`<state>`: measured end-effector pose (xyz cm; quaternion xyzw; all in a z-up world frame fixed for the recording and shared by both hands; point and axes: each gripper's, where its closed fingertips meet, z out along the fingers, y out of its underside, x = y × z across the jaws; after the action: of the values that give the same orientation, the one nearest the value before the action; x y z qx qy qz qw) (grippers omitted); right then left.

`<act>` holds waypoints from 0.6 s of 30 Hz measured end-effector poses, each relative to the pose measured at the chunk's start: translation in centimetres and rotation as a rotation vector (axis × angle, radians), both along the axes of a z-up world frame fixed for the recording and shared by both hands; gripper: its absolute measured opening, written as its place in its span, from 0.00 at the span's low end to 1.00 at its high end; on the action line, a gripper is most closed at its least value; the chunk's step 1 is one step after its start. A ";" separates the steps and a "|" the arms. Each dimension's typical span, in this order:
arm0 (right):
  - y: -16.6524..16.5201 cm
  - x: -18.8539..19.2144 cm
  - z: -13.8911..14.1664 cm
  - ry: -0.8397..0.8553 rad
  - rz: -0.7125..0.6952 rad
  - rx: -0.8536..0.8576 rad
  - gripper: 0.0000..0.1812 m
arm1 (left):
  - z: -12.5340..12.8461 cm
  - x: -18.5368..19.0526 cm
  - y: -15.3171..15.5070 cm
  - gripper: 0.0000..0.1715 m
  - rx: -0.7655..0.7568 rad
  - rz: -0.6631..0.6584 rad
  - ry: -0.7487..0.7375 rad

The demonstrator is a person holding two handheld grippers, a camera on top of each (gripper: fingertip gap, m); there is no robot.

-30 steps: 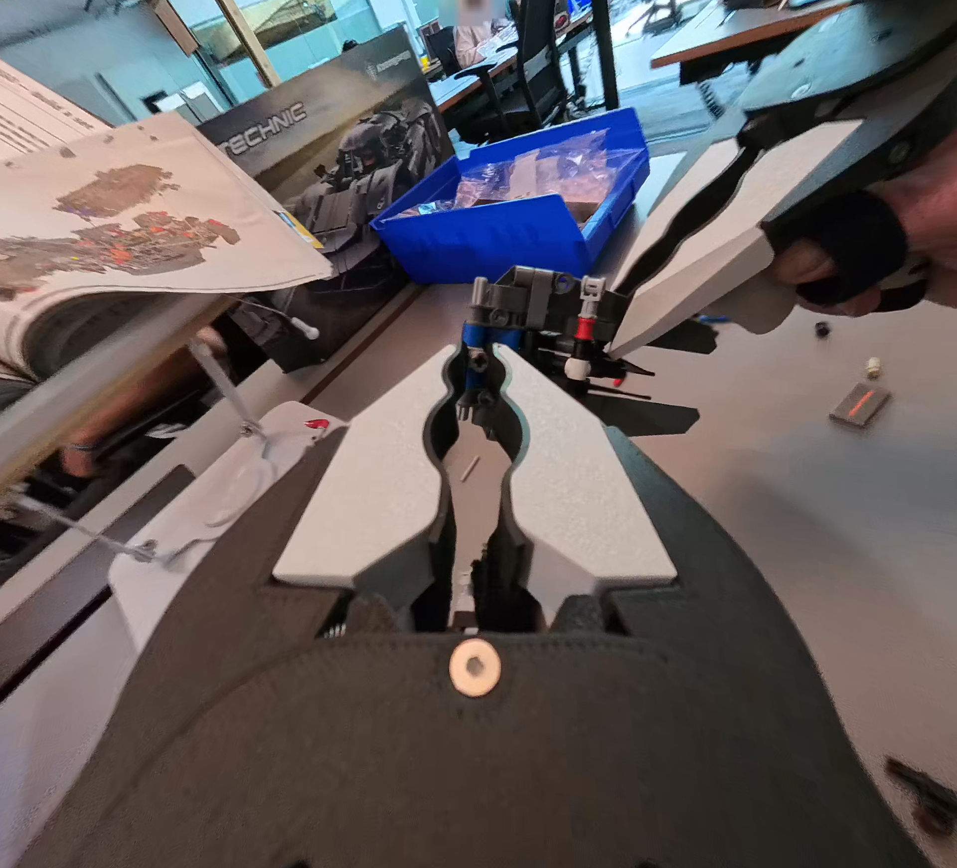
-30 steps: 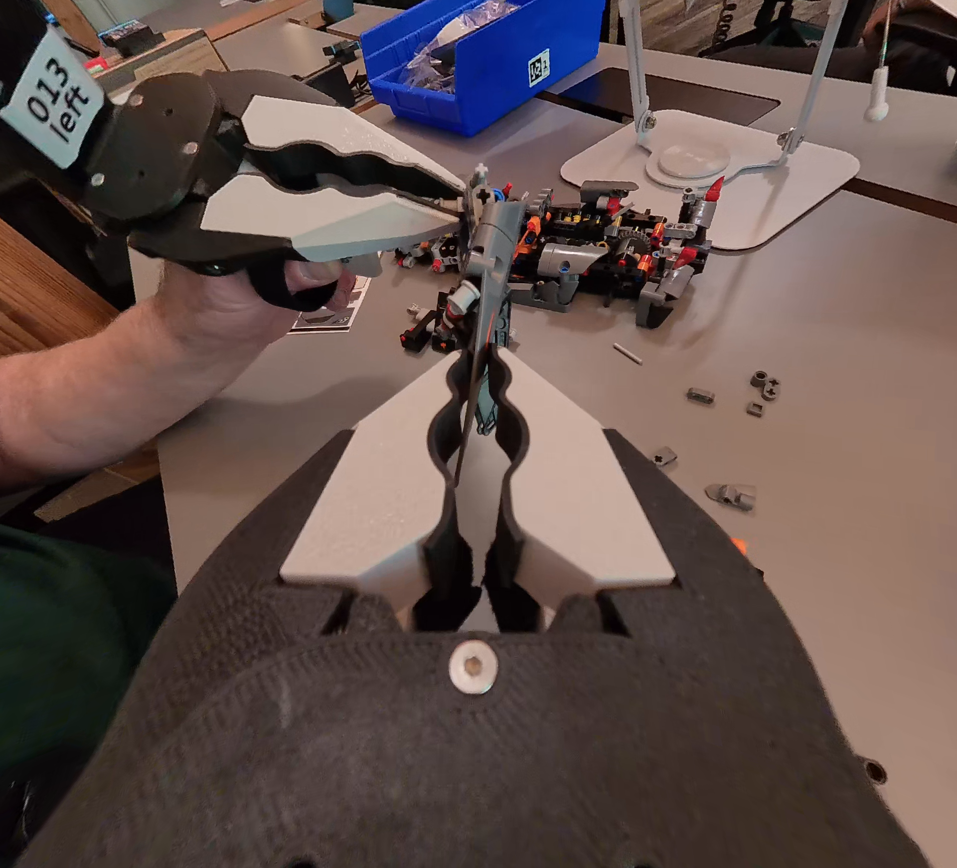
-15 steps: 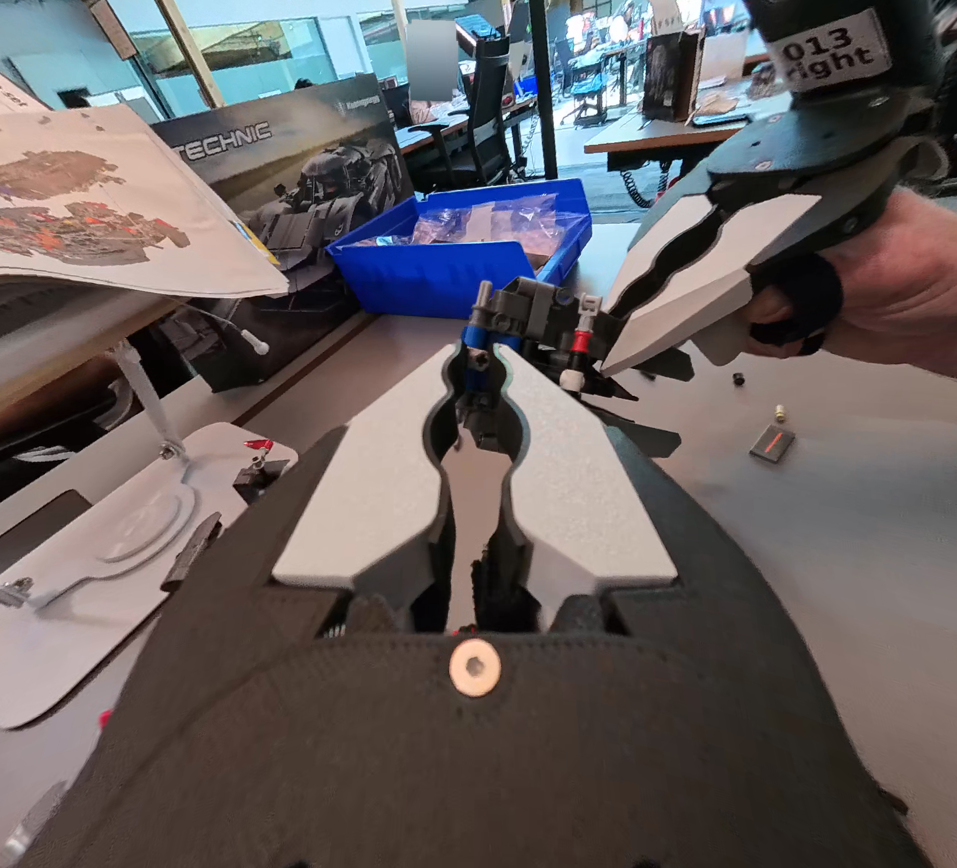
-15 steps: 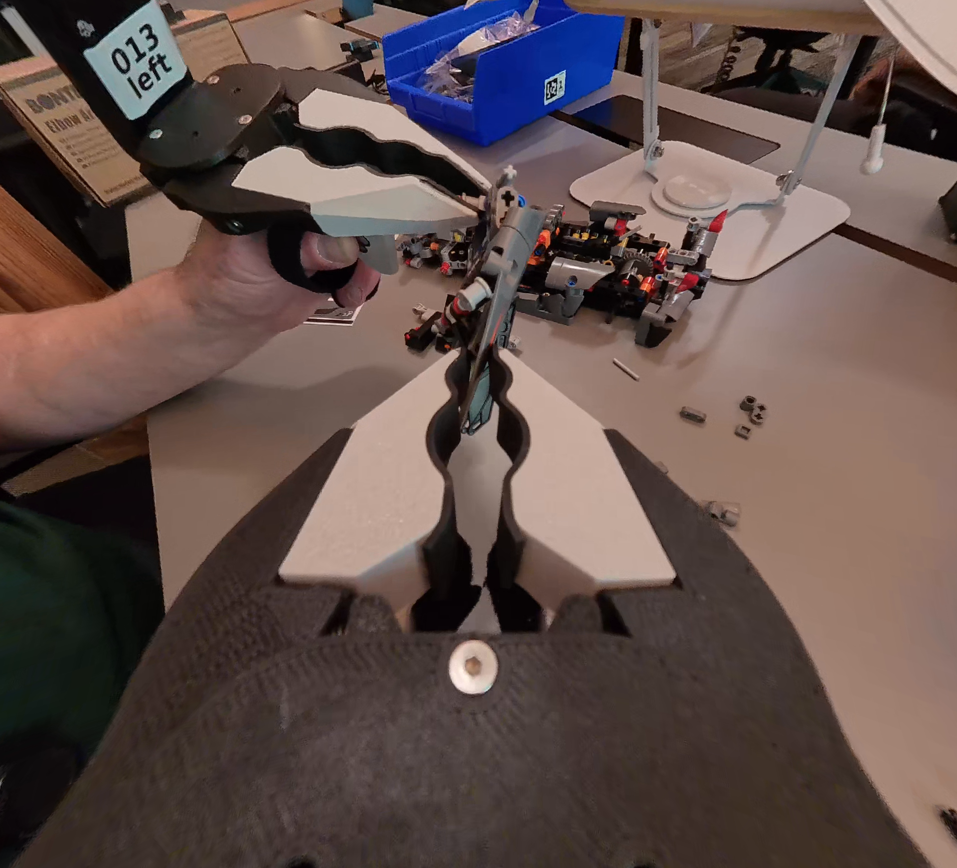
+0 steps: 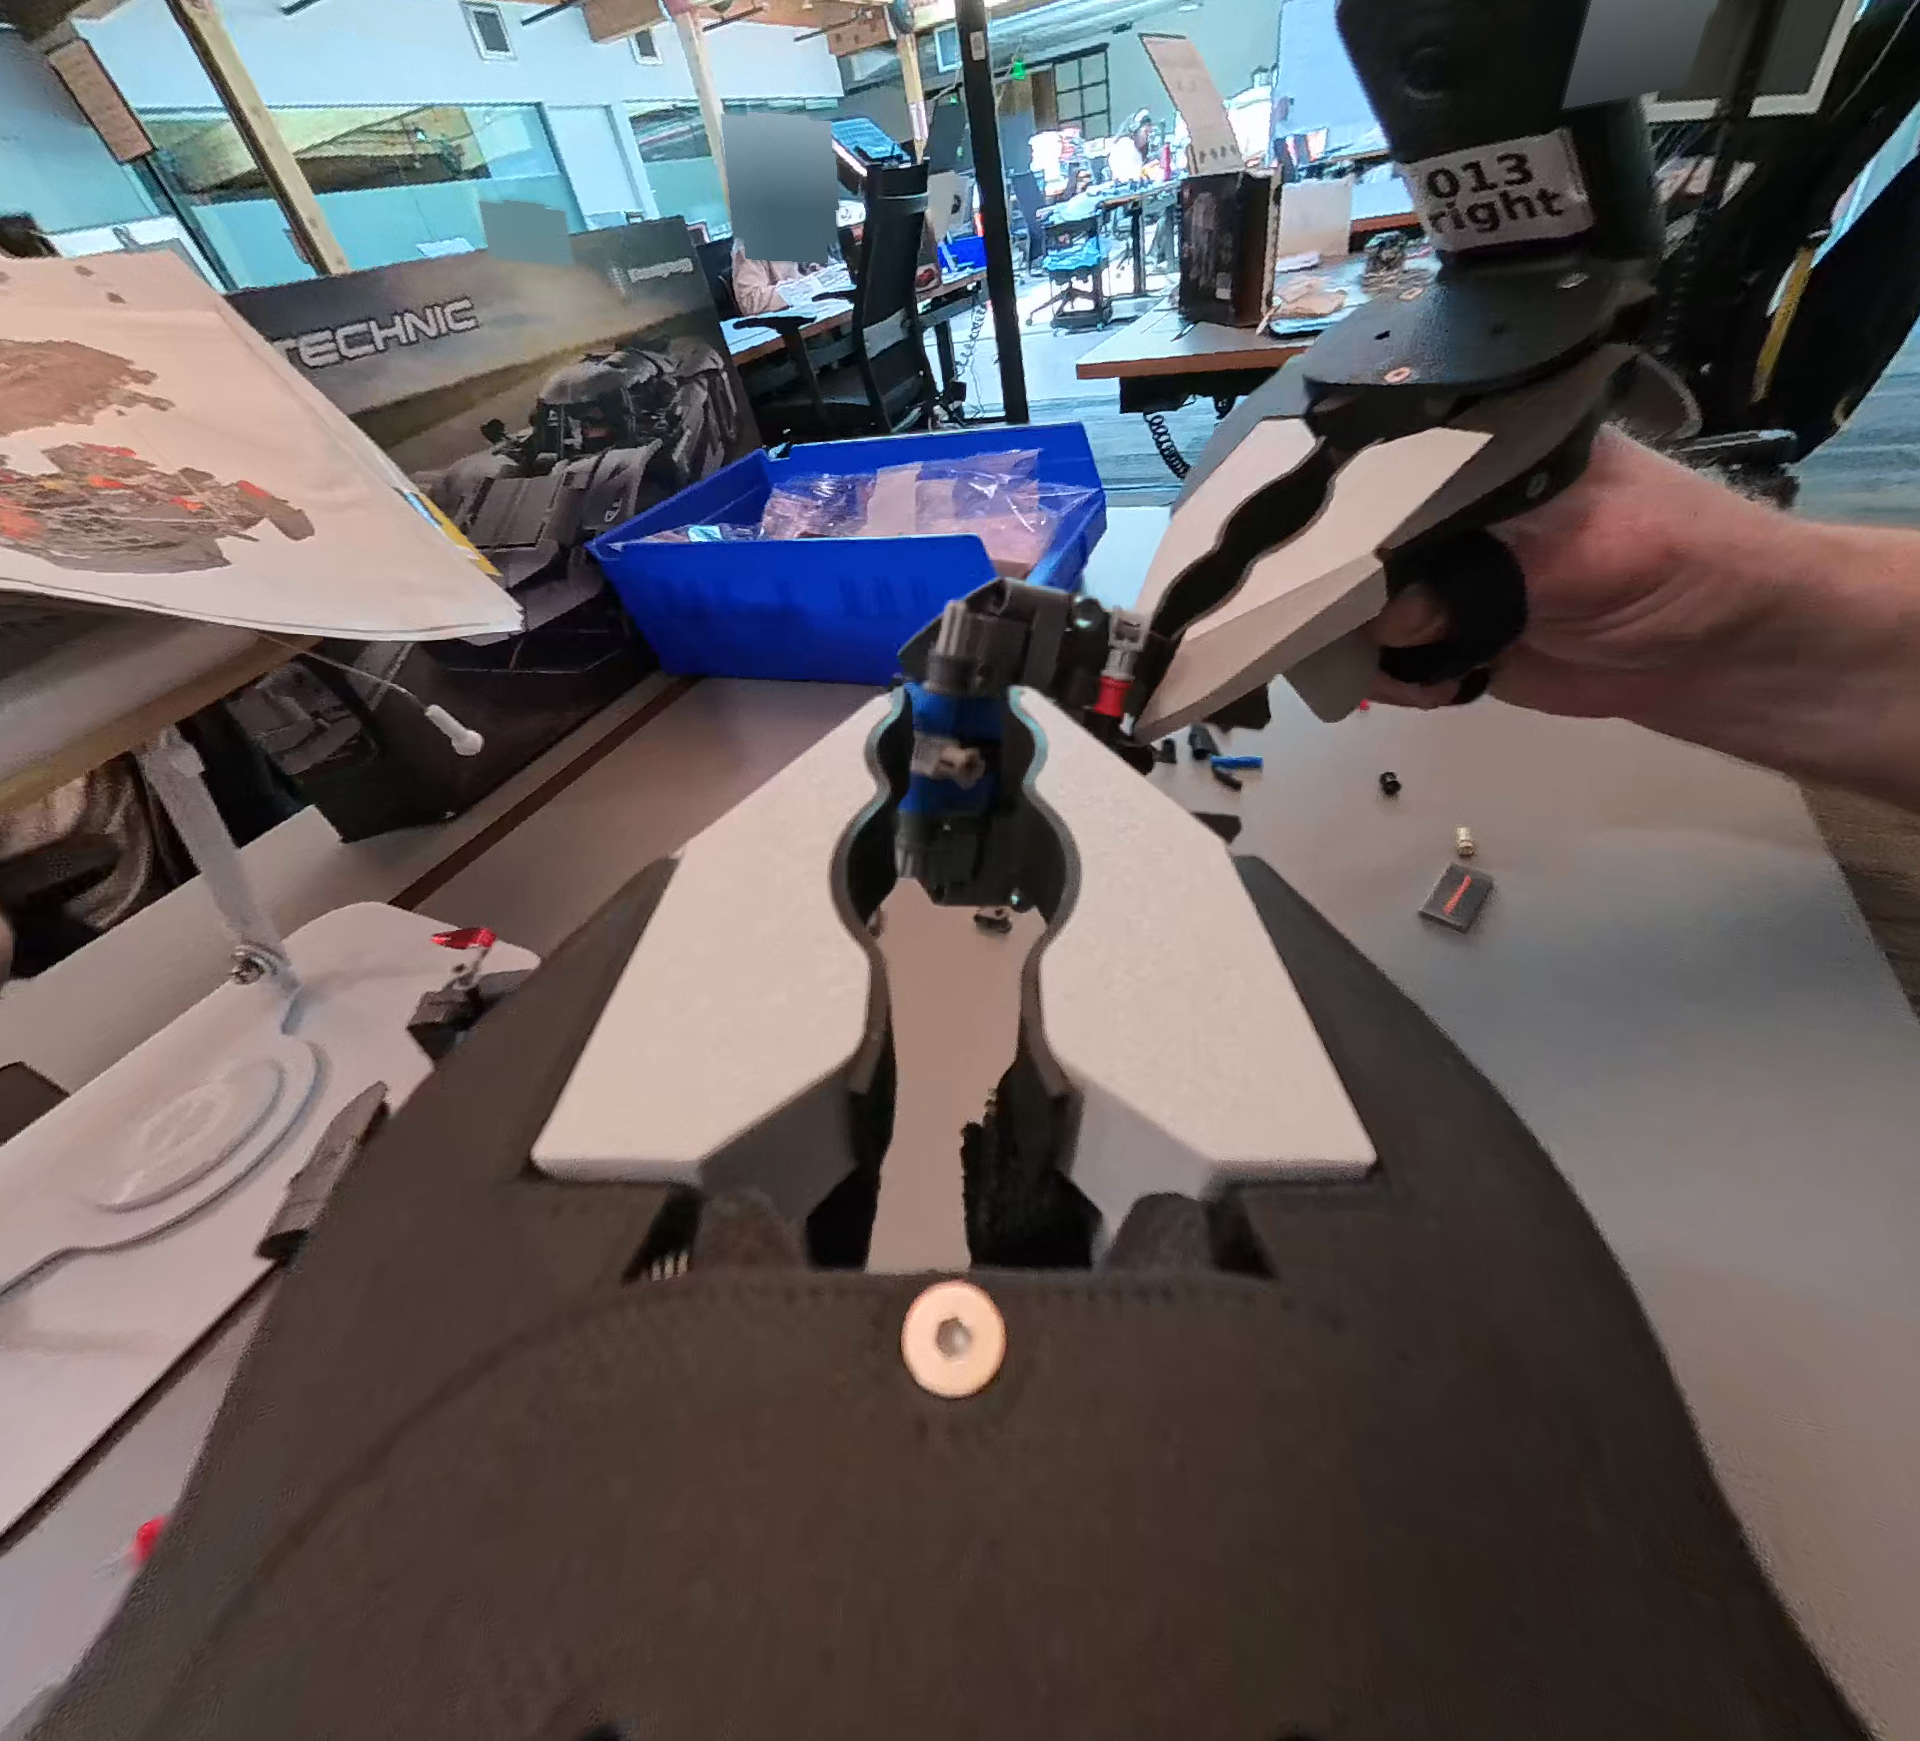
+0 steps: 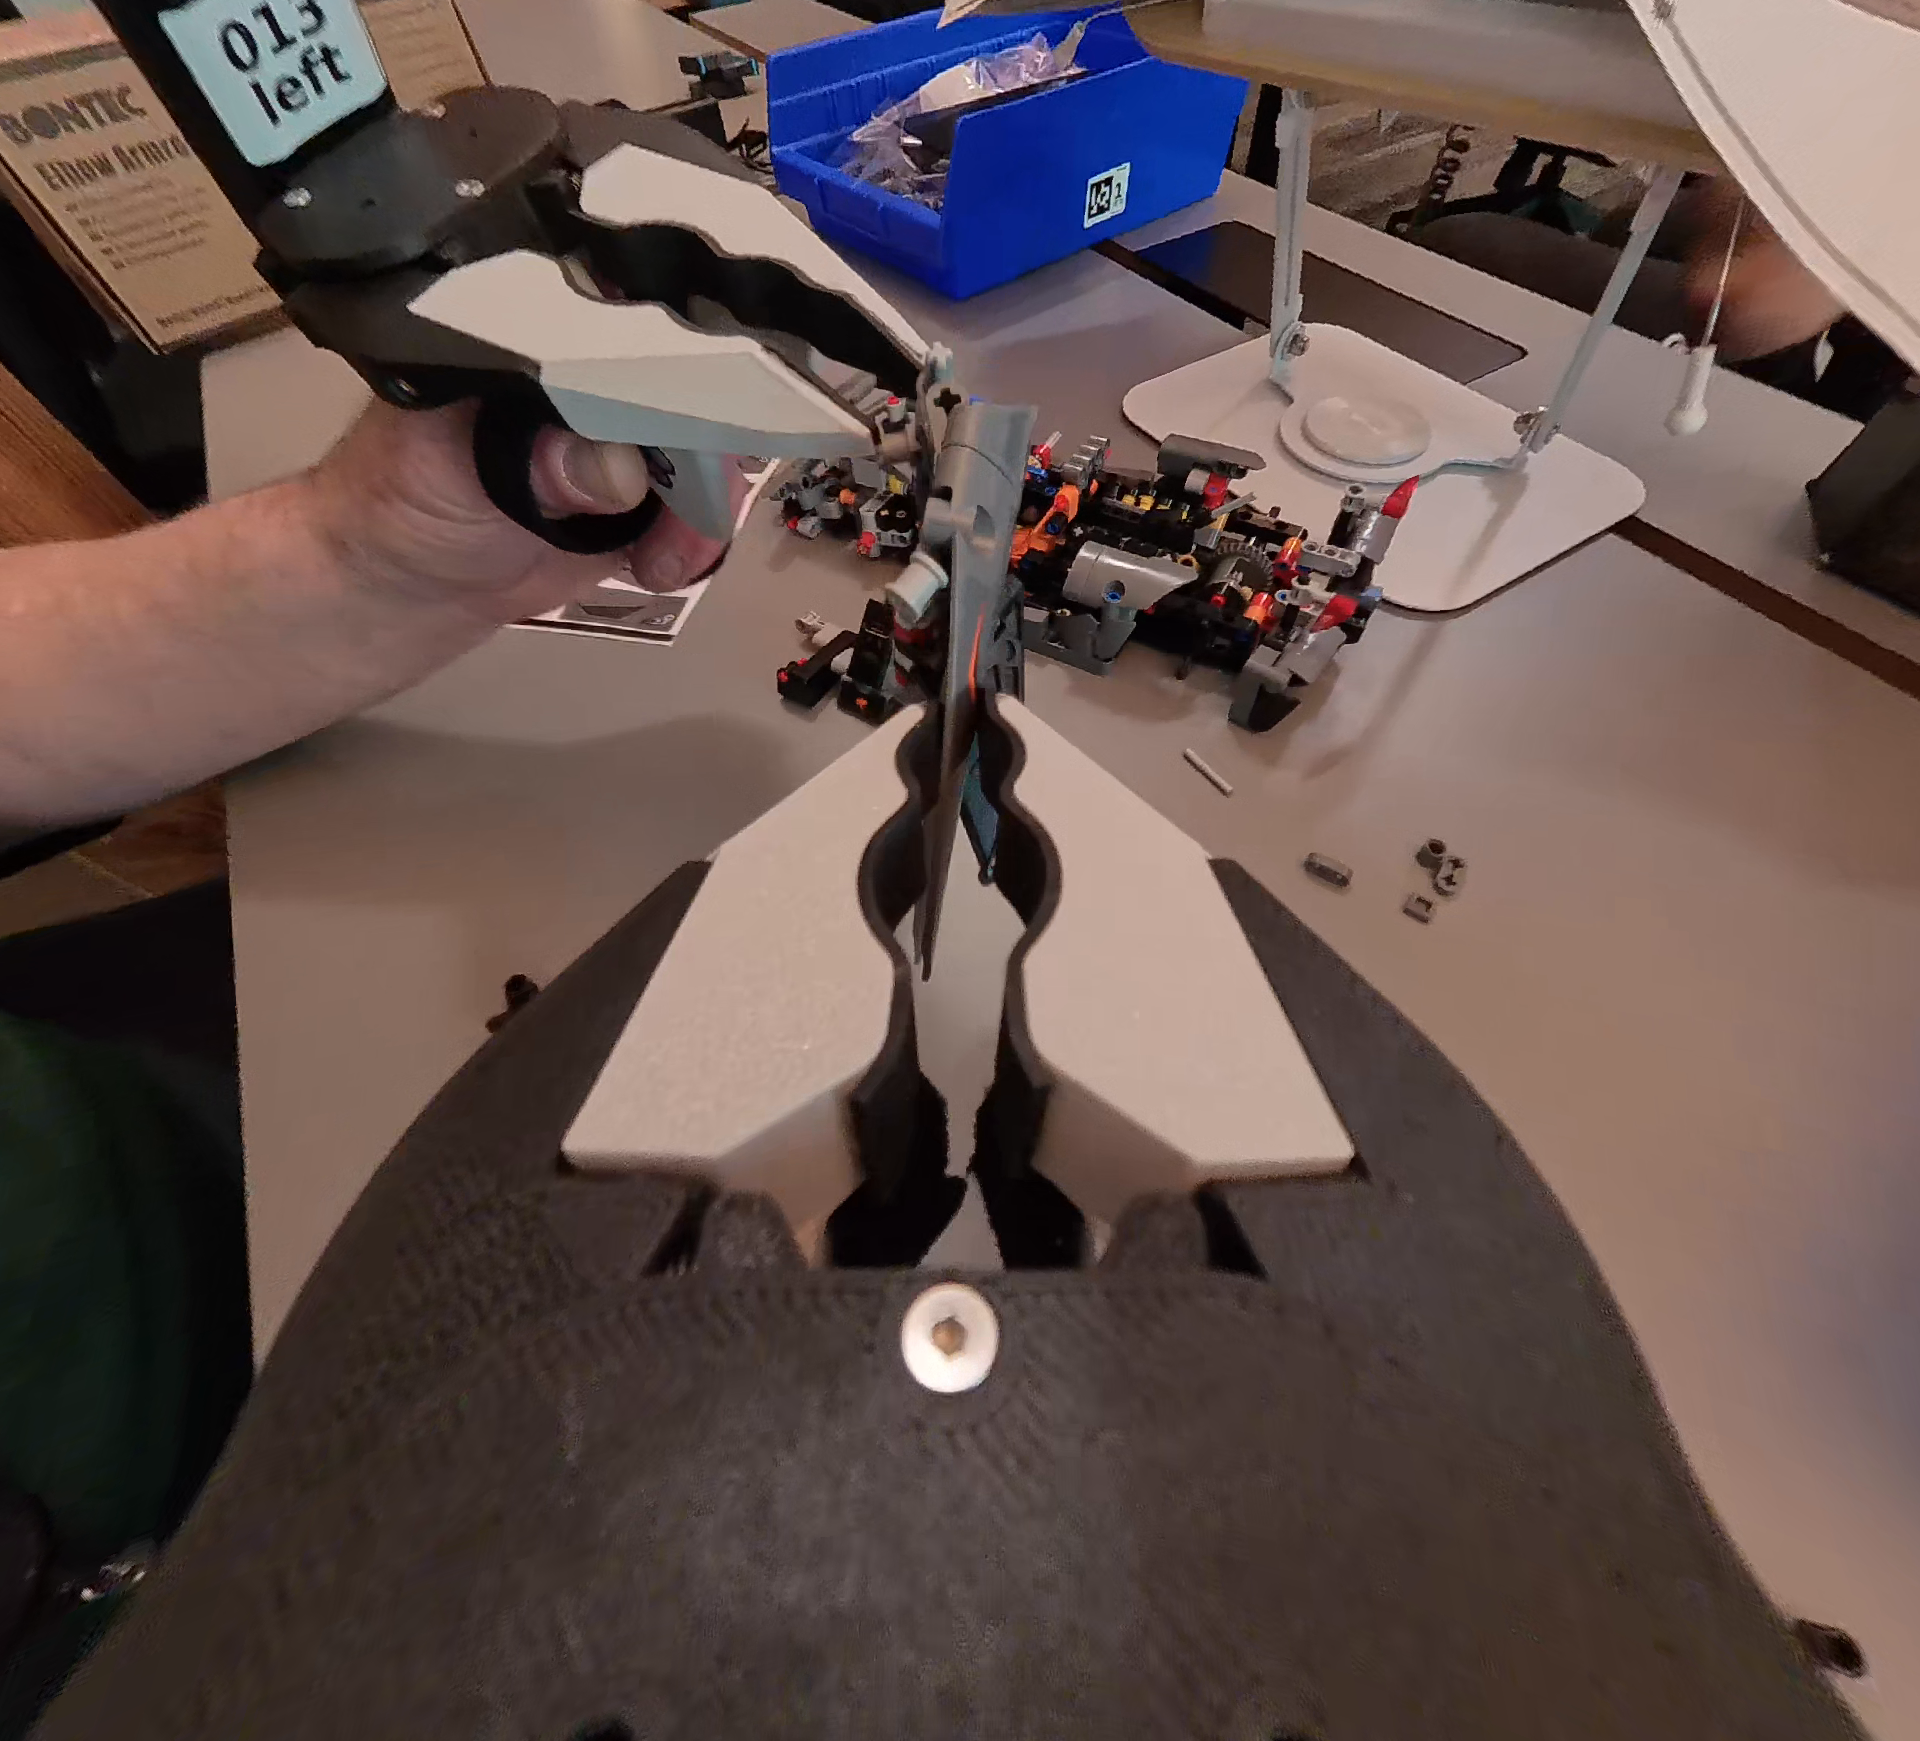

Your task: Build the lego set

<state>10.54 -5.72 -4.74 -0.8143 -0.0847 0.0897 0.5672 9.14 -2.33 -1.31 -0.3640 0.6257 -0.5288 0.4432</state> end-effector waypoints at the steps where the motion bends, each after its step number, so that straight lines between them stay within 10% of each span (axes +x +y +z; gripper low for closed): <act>1: 0.2 0.1 0.0 -0.020 -0.001 -0.001 0.02 | 0.1 -0.1 0.3 0.08 0.017 0.013 -0.001; 18: 0.8 2.0 -3.1 -0.310 0.036 -0.102 0.00 | -4.7 -0.4 3.1 0.16 0.150 0.085 0.214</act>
<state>12.54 -4.92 -7.84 -0.8444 -0.1811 -0.0225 0.5037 8.76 0.81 -5.99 -0.4104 0.6913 -0.4192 0.4219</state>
